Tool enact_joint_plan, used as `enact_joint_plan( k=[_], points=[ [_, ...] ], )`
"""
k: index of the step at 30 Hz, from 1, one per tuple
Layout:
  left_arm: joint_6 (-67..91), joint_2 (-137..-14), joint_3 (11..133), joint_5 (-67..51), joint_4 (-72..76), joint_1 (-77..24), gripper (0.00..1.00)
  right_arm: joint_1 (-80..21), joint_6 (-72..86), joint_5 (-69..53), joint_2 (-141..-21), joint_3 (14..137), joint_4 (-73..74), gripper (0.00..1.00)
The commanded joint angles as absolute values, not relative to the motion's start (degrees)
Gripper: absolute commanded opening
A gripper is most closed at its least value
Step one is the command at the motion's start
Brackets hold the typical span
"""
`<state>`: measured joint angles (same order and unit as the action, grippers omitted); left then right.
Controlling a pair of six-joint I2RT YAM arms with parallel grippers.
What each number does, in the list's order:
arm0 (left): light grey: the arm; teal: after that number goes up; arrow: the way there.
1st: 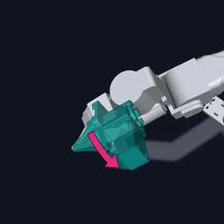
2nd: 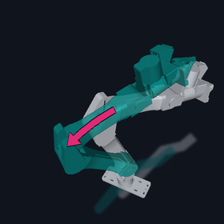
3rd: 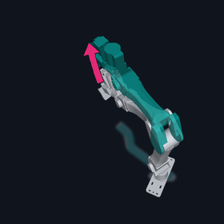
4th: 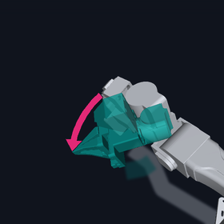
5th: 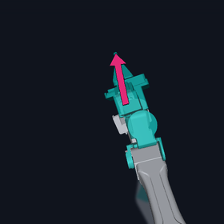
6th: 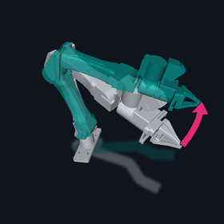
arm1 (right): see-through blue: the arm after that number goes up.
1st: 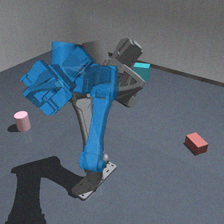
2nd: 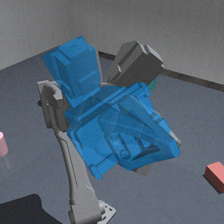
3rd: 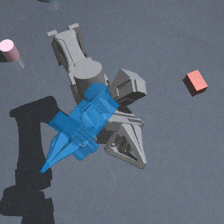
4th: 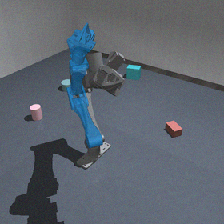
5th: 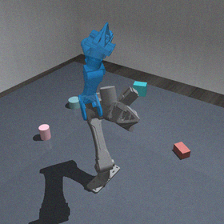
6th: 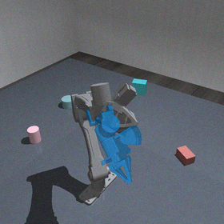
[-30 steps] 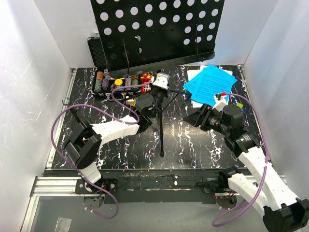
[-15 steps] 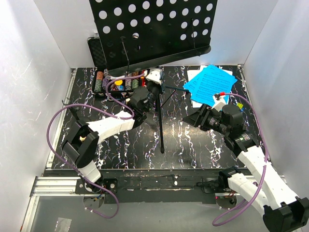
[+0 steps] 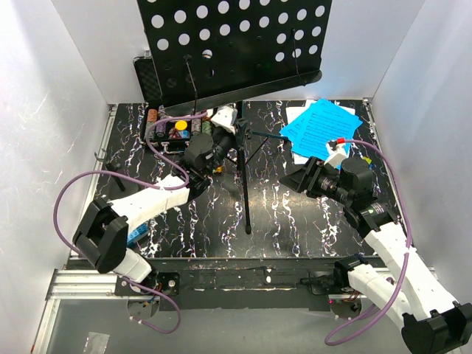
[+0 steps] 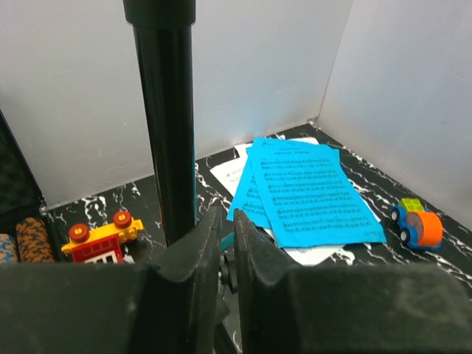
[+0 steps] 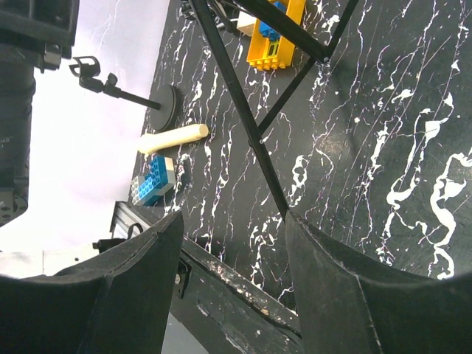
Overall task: Pack up the instrument practice props
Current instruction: Move the music stand to the center of the board.
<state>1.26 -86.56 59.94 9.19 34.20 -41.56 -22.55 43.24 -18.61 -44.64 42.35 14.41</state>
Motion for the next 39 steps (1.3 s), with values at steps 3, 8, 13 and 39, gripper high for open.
enact_joint_plan(
  k=[3, 8, 13, 39],
  points=[
    [2.20, -79.63, 56.08, 8.43, 36.38, -41.22, 0.49, -22.85, 41.84, -19.34, -44.56, 45.35, 14.33, 0.65],
    [1.50, -79.36, 54.84, 14.23, 40.07, -40.78, 0.66, -22.85, 41.66, -19.51, -45.00, 45.44, 14.33, 0.65],
    [0.79, -84.71, 60.02, 14.24, 40.78, -39.64, 0.66, -22.85, 41.66, -19.42, -44.83, 44.91, 14.15, 0.65],
    [4.04, -92.98, 59.50, 12.92, 50.98, -37.62, 0.34, -22.85, 41.84, -20.48, -44.91, 42.28, 13.36, 0.65]
  ],
)
